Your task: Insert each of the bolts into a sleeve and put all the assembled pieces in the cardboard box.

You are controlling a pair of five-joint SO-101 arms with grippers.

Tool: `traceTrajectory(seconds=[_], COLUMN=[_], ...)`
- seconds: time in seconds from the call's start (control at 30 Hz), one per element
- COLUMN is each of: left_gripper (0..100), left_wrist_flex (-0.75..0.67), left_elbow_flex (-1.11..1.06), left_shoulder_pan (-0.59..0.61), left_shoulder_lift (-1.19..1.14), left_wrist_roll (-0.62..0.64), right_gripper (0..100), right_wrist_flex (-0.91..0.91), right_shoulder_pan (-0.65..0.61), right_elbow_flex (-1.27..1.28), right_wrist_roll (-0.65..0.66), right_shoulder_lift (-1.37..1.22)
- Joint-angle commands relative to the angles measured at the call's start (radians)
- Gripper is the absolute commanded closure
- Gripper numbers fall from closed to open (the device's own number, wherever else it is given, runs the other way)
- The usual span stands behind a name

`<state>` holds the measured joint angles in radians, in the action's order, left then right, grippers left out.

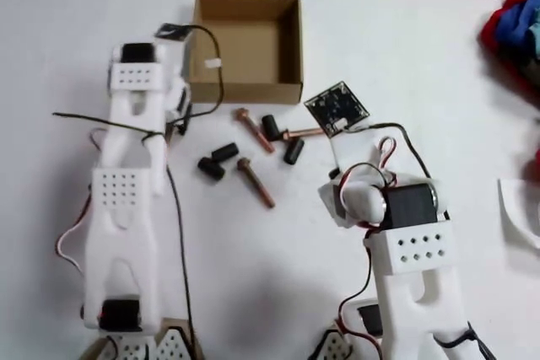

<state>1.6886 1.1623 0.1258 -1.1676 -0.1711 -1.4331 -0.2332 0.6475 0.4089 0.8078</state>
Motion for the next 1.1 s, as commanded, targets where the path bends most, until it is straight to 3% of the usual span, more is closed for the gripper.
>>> traceTrajectory(seconds=[0.0, 0.1, 0.33, 0.6, 0.67, 0.83, 1.07], left_gripper=[98, 97, 97, 97, 97, 97, 97], left_wrist_flex=[0.021, 0.091, 0.101, 0.097, 0.094, 0.002, -0.285], left_elbow_flex=[0.012, 0.041, -0.021, -0.555, -0.694, -0.969, -1.313], left_shoulder_pan=[0.003, -0.006, 0.005, 0.002, -0.014, -0.086, -0.212], left_shoulder_lift=[0.026, 0.054, 0.275, 0.844, 1.000, 1.401, 1.910], left_wrist_roll=[0.000, 0.000, 0.000, 0.072, 0.091, 0.097, 0.097], right_gripper=[97.7, 97.8, 97.8, 97.8, 97.8, 97.8, 97.8], right_wrist_flex=[0.015, 0.018, 0.148, 0.344, 0.369, 0.524, 0.872], right_shoulder_pan=[0.005, 0.005, 0.004, 0.001, -0.002, -0.004, -0.056], right_elbow_flex=[-0.006, -0.006, 0.130, 0.313, 0.333, 0.442, 0.687], right_wrist_roll=[0.002, 0.002, 0.002, -0.008, -0.072, -0.256, -0.278], right_shoulder_lift=[0.030, 0.030, 0.031, 0.131, 0.200, 0.381, 0.487])
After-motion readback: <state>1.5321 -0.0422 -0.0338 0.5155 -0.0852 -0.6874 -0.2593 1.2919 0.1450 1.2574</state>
